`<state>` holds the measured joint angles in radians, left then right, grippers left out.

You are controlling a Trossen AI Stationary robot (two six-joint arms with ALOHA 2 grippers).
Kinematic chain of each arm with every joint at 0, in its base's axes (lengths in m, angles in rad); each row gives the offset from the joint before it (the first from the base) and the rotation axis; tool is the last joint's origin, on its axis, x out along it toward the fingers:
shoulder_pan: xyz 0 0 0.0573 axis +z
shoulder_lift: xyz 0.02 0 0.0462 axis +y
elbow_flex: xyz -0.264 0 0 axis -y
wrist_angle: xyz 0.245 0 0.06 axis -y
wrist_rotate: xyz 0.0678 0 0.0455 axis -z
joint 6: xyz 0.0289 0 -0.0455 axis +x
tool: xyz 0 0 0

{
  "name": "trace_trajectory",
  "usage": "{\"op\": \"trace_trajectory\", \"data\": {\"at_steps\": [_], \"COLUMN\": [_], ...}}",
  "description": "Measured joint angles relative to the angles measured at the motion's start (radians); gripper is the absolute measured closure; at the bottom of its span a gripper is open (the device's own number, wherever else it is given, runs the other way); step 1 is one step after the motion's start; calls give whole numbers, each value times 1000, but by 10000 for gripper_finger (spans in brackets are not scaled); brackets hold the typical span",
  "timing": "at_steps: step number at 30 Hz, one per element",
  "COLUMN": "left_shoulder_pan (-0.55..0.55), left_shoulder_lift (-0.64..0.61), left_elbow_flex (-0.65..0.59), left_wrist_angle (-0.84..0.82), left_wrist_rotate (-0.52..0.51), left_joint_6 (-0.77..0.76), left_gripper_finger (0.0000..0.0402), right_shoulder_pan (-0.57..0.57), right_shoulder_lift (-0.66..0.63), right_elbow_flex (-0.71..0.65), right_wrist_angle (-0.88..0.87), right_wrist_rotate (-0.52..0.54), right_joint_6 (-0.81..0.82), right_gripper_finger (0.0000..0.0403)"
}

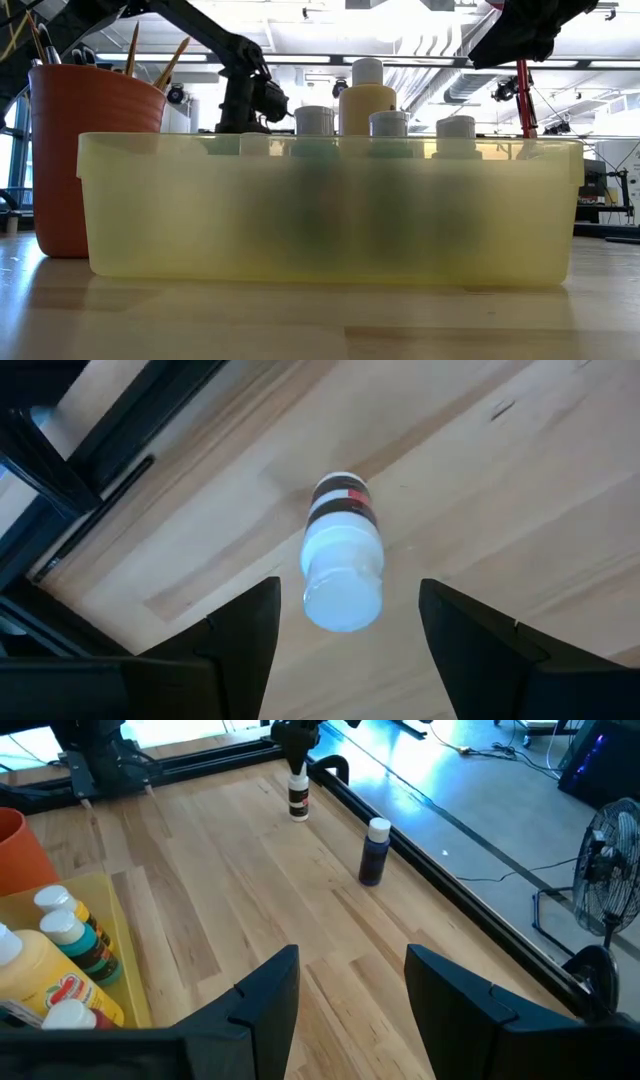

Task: Pick & Place Paint Supplies
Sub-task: Put the white paint bottle into the yellow bin

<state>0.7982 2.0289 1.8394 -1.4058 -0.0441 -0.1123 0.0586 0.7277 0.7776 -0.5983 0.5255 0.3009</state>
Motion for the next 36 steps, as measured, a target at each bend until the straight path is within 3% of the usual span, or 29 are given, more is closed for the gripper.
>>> {"op": "trace_trajectory", "data": {"at_steps": [20,32,36], "left_shoulder_pan": [0,0,0], "left_shoulder_lift": [1,1,1], "left_elbow_flex": [-67,-67,-67], "left_wrist_angle": [53,54,54], "left_wrist_rotate": [0,-1,-1], "left_joint_6": [-2,0,3], "left_gripper_finger": [170,273,283], "right_shoulder_pan": [0,0,0], "right_shoulder_lift": [0,0,0], "right_elbow_flex": [0,0,0], "right_wrist_angle": [0,0,0], "right_wrist_rotate": [0,0,0], "right_joint_6": [5,5,5], "right_gripper_finger": [229,229,229]}}
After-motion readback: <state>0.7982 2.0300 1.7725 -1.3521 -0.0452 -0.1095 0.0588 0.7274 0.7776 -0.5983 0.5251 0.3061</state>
